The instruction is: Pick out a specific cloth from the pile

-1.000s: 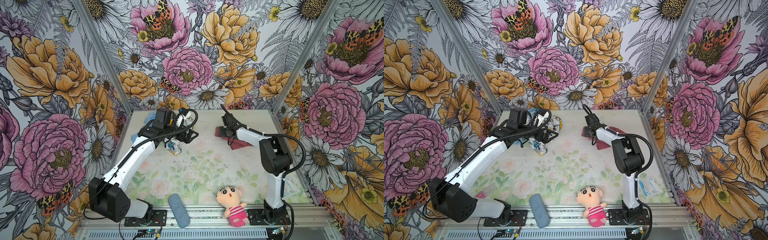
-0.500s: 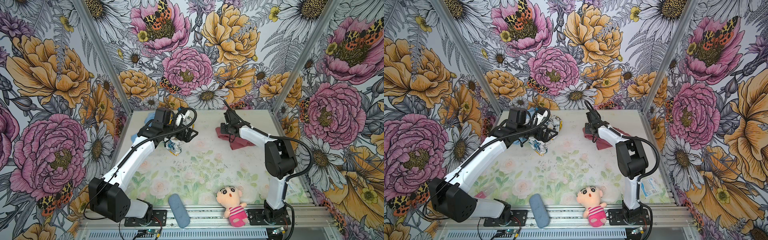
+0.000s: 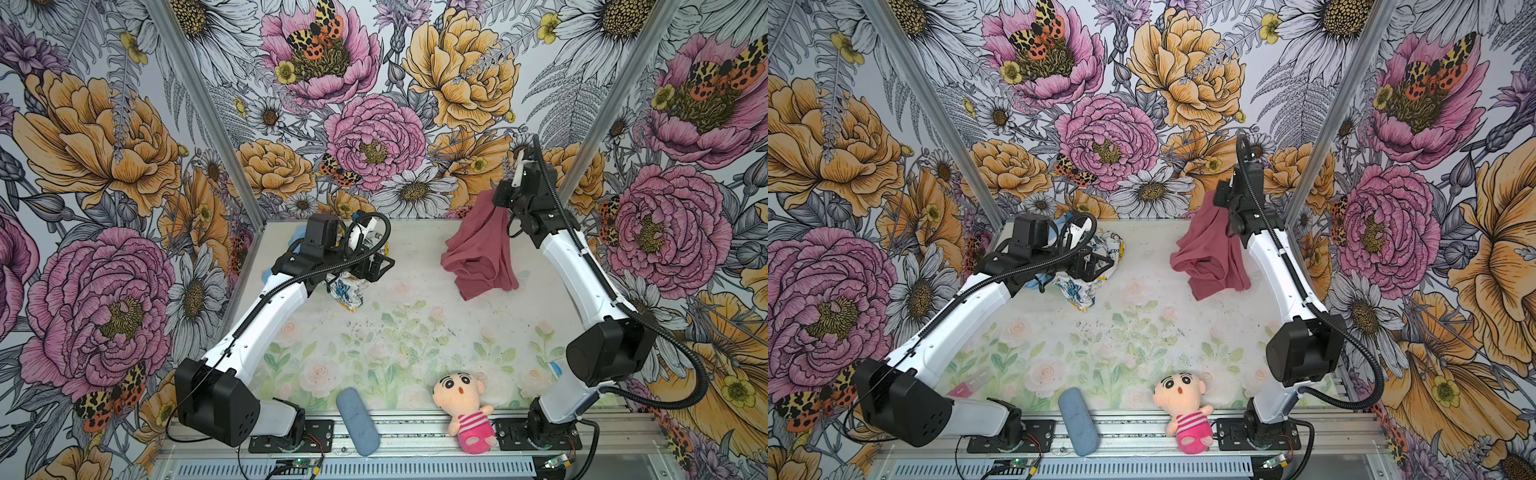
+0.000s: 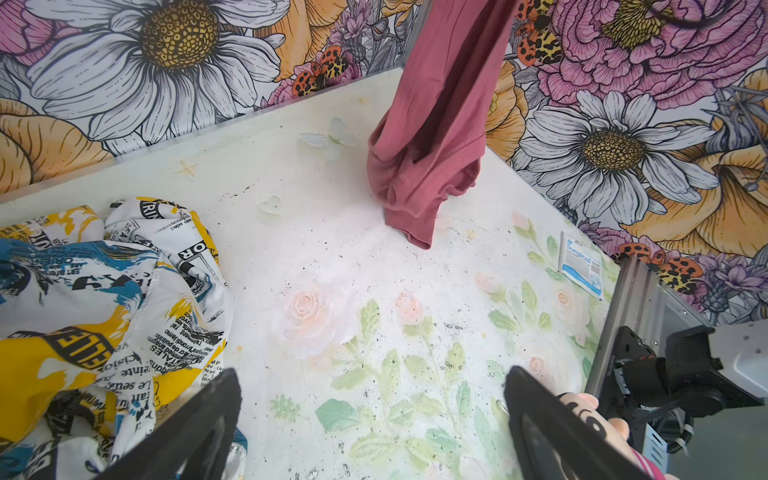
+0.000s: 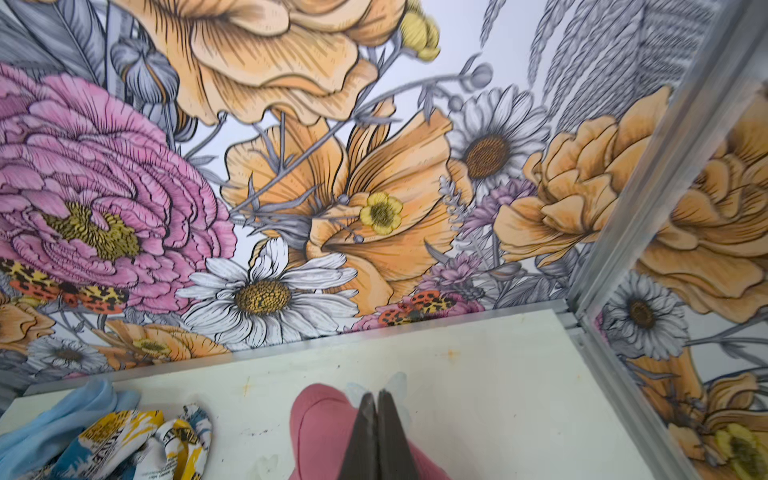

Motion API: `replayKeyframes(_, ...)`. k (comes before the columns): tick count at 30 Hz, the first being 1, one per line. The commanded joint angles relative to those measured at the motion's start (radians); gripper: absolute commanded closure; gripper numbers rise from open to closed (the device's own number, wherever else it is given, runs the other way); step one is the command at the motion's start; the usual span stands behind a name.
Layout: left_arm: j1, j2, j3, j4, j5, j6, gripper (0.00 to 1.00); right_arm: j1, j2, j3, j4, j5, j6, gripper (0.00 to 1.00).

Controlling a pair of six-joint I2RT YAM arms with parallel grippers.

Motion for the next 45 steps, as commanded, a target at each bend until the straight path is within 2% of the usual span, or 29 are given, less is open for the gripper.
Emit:
replayKeyframes(1,0.010,-0.023,-0.009,0.028,-0.011,-0.016,0.01,-0.019,-0.041,0.113,0.009,0.016,-0.053,1.00)
replayKeyframes(10,0.018,-0.027,-0.009,0.031,-0.009,-0.019,0.01,-0.077,0.054,0.465,-0.134,0.044,-0.149,1.00)
replayKeyframes(14,0.022,-0.027,-0.010,0.033,-0.006,-0.022,0.01,-0.077,0.093,0.496,-0.164,0.007,-0.143,1.00)
replayKeyframes(24,0.027,-0.021,-0.013,0.037,-0.006,-0.023,0.01,-0.023,0.209,0.273,-0.096,-0.119,-0.080,1.00)
replayKeyframes(29,0.030,-0.013,-0.018,0.040,-0.006,-0.025,0.01,0.043,0.252,0.197,0.006,-0.133,-0.037,1.00)
replayKeyframes(32,0.032,-0.011,-0.018,0.040,-0.006,-0.024,0.01,0.043,0.251,0.160,0.036,-0.129,0.017,1.00)
replayKeyframes(39,0.032,-0.014,-0.019,0.040,0.000,-0.027,0.01,-0.056,0.099,-0.058,0.070,-0.057,0.062,1.00)
replayKeyframes(45,0.032,-0.009,-0.016,0.040,0.005,-0.030,0.01,-0.142,-0.084,-0.276,0.068,0.076,-0.005,1.00)
